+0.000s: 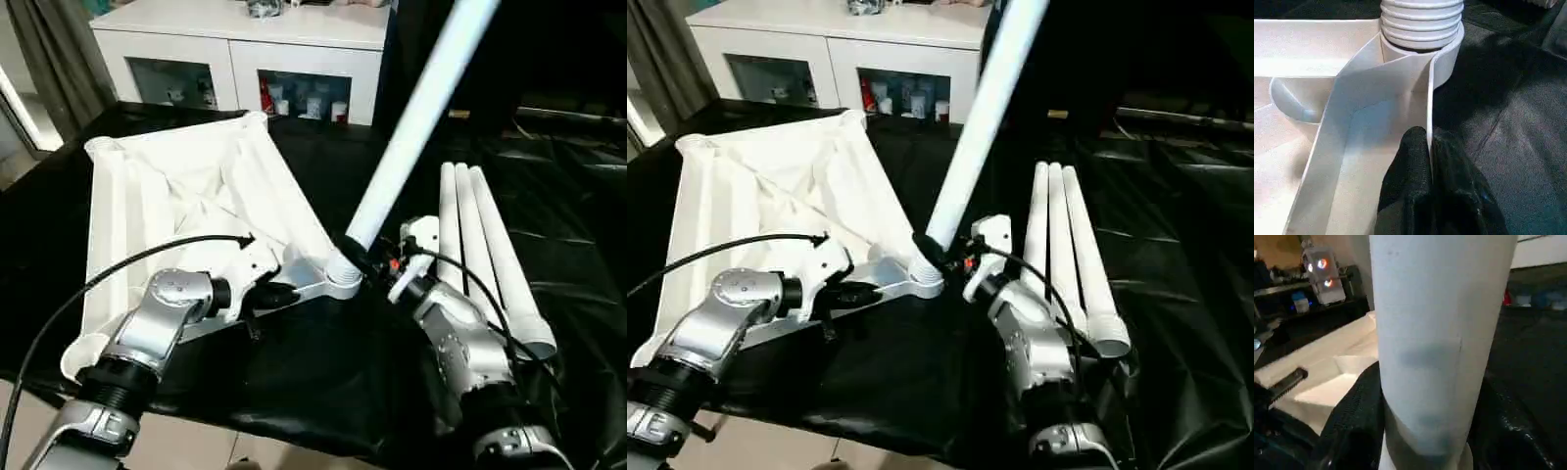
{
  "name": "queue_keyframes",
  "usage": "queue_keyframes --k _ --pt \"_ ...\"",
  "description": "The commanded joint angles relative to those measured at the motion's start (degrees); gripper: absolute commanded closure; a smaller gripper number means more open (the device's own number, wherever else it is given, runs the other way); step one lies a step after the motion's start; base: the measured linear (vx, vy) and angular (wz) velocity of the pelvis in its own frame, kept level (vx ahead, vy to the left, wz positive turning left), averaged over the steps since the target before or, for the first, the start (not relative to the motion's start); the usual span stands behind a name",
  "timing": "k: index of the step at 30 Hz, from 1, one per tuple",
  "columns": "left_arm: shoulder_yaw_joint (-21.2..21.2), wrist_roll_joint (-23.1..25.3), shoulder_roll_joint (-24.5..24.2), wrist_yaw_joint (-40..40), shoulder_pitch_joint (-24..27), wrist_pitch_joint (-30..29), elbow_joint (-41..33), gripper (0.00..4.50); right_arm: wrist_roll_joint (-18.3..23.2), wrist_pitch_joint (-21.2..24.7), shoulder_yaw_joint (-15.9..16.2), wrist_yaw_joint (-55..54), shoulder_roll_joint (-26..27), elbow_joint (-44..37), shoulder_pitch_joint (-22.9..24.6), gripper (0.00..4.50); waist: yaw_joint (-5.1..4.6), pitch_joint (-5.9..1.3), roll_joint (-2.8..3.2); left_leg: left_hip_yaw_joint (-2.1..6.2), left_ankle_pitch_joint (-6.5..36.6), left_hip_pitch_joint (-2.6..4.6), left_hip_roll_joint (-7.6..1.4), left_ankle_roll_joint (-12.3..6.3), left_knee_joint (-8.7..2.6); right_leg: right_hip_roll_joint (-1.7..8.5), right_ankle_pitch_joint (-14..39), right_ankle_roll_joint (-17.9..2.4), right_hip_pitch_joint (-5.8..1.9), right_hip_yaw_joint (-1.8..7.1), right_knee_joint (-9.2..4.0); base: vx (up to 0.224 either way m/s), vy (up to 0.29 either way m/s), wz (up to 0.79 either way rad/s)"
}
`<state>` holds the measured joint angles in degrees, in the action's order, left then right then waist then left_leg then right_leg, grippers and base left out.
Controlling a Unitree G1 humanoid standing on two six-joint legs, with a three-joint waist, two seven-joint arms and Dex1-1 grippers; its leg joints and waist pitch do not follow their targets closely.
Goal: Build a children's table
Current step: Insert table leg to table base
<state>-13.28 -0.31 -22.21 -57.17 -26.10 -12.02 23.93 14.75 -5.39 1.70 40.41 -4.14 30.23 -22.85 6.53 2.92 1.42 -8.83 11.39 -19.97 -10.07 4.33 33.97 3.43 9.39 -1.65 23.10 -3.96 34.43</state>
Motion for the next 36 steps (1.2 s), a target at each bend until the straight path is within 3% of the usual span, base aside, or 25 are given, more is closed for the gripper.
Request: queue_keyframes --k 1,3,4,5,6,7,8,9,10,11,15,16,19,20,24,28,36 --pt "1.04 -0.42 -0.18 1.56 -1.9 1.43 -0.5 4.5 -4.11 1.09 3.04 1.08 -1.46 2.32 1.56 2.62 -0.04 -3.42 0.58 0.74 14.28 -0.09 -2.7 -0.98 -4.66 5.03 19.56 -9.57 -2.89 2.98 -4.57 0.0 0.0 0.0" --pt "0.95 -0.36 -0.23 1.52 -1.93 1.52 -0.44 4.5 -4.81 1.15 4.1 2.1 -1.88 2.16 1.31 2.62 -0.1 -3.39 0.14 0.69 14.24 -0.12 -2.74 -1.3 -4.7 5.04 20.2 -9.41 -2.89 2.97 -4.64 0.0 0.0 0.0" --pt "0.9 -0.29 -0.21 1.53 -1.96 1.58 -0.36 4.5 -5.2 1.19 4.73 2.86 -2.15 2.08 1.14 2.62 -0.03 -3.42 0.3 0.76 14.17 -0.1 -2.77 -1.39 -4.7 5.09 20.56 -9.38 -2.89 2.96 -4.58 0.0 0.0 0.0" --pt "0.87 -0.21 -0.23 1.52 -1.91 1.7 -0.31 4.5 -5.4 1.7 5.35 3.67 -2.38 1.95 0.93 2.62 -0.04 -3.39 0.06 0.75 13.95 -0.13 -2.79 -1.55 -4.71 5.11 20.7 -9.29 -2.87 3.0 -4.56 0.0 0.0 0.0" --pt "0.82 -0.15 -0.19 1.56 -1.85 1.72 -0.33 4.5 -5.57 2.25 5.92 4.55 -2.68 1.94 0.62 2.62 -0.17 -3.34 -0.57 0.65 13.82 -0.18 -2.82 -1.74 -4.76 5.07 20.93 -9.14 -2.88 3.0 -4.67 0.0 0.0 0.0" --pt "0.81 -0.12 -0.23 1.54 -1.74 1.74 -0.41 4.5 -5.54 2.69 6.23 5.18 -2.76 1.95 0.3 2.62 -0.09 -3.33 -0.17 0.68 13.5 -0.16 -2.78 -1.96 -4.7 5.12 21.42 -9.05 -2.79 3.04 -4.61 0.0 0.0 0.0" --pt "0.76 -0.08 -0.24 1.56 -1.58 1.74 -0.57 4.5 -5.41 3.28 6.38 5.69 -2.87 2.07 -0.11 2.62 -0.09 -3.33 -0.17 0.68 13.5 -0.16 -2.78 -1.96 -4.7 5.12 21.42 -9.05 -2.79 3.04 -4.61 0.0 0.0 0.0" --pt "0.65 0.03 -0.4 1.49 -1.27 1.85 -0.82 4.5 -5.34 4.04 6.55 6.35 -3.05 2.6 -0.86 2.62 -0.01 -3.33 -0.63 0.7 12.94 -0.21 -2.83 -2.3 -4.71 5.27 21.96 -8.88 -2.82 3.07 -4.55 0.0 0.0 0.0" --pt "0.57 0.1 -0.54 1.41 -1.13 1.97 -0.91 4.5 -5.39 4.14 6.73 6.64 -3.17 2.94 -1.23 2.62 -0.06 -3.31 -0.55 0.67 13.03 -0.22 -2.82 -2.33 -4.72 5.24 22.24 -8.79 -2.77 3.05 -4.64 0.0 0.0 0.0" --pt "0.35 0.25 -0.81 1.09 -0.96 2.19 -1.06 4.5 -5.18 4.73 6.77 7.08 -3.22 3.41 -1.71 2.62 -0.18 -3.24 -0.92 0.58 13.36 -0.18 -2.82 -2.37 -4.75 5.17 23.03 -8.43 -2.68 3.04 -4.81 0.0 0.0 0.0" --pt "-0.18 0.4 -1.42 0.1 -0.49 2.54 -1.7 4.5 -4.88 5.62 7.09 8.9 -3.62 4.66 -2.86 2.62 -0.15 -3.21 -0.87 0.66 13.68 -0.07 -2.87 -2.29 -4.77 5.33 24.88 -7.9 -2.53 3.06 -4.89 0.0 0.0 0.0" --pt "-0.65 0.16 -1.94 -1.41 -0.1 2.93 -2.42 4.5 -4.68 6.38 7.47 10.96 -4.06 5.58 -3.4 2.62 -0.21 -3.19 -1.09 0.63 13.5 -0.13 -2.9 -2.29 -4.82 5.31 24.71 -7.77 -2.55 3.08 -4.95 0.0 0.0 0.0" --pt "-2.21 -0.3 -3.54 -5.82 0.65 4.07 -4.04 4.5 -4.98 7.09 8.92 16.04 -5.55 7.35 -3.56 2.62 -0.16 -3.38 -0.89 0.67 13.01 -0.11 -3.06 -2.52 -4.82 5.26 22.29 -8.55 -2.55 3.1 -4.64 0.0 0.0 0.0" --pt "-2.63 -0.47 -4.0 -6.99 0.84 4.34 -4.47 4.5 -5.27 6.94 9.37 17.3 -6.0 7.59 -3.49 2.62 -0.25 -3.38 -1.35 0.56 12.84 -0.07 -3.1 -2.64 -4.82 5.18 21.5 -8.76 -2.51 3.12 -4.65 0.0 0.0 0.0" --pt "-3.51 -1.43 -5.27 -10.15 1.14 4.26 -5.72 4.5 -5.31 7.01 10.53 21.69 -7.48 7.22 -3.19 2.62 -0.25 -3.51 -1.33 0.53 13.03 0.09 -3.2 -2.27 -4.94 5.12 17.33 -10.31 -2.69 3.08 -4.18 0.0 0.0 0.0" --pt "-3.66 -2.33 -6.46 -12.84 0.75 4.88 -6.38 4.5 -4.78 6.63 11.19 26.32 -8.99 7.04 -2.93 2.62 -0.08 -3.5 -1.75 0.53 14.47 0.23 -3.17 -1.92 -5.03 5.19 19.31 -10.08 -2.72 3.07 -4.38 0.0 0.0 0.0" --pt "-3.88 -3.2 -8.18 -17.03 0.32 6.42 -7.15 4.5 -5.81 4.6 11.93 29.56 -9.99 8.05 -2.33 2.62 0.03 -3.51 -1.75 0.61 15.27 0.2 -3.34 -1.36 -5.18 5.22 19.57 -10.14 -2.61 3.13 -4.36 0.0 0.0 0.0"
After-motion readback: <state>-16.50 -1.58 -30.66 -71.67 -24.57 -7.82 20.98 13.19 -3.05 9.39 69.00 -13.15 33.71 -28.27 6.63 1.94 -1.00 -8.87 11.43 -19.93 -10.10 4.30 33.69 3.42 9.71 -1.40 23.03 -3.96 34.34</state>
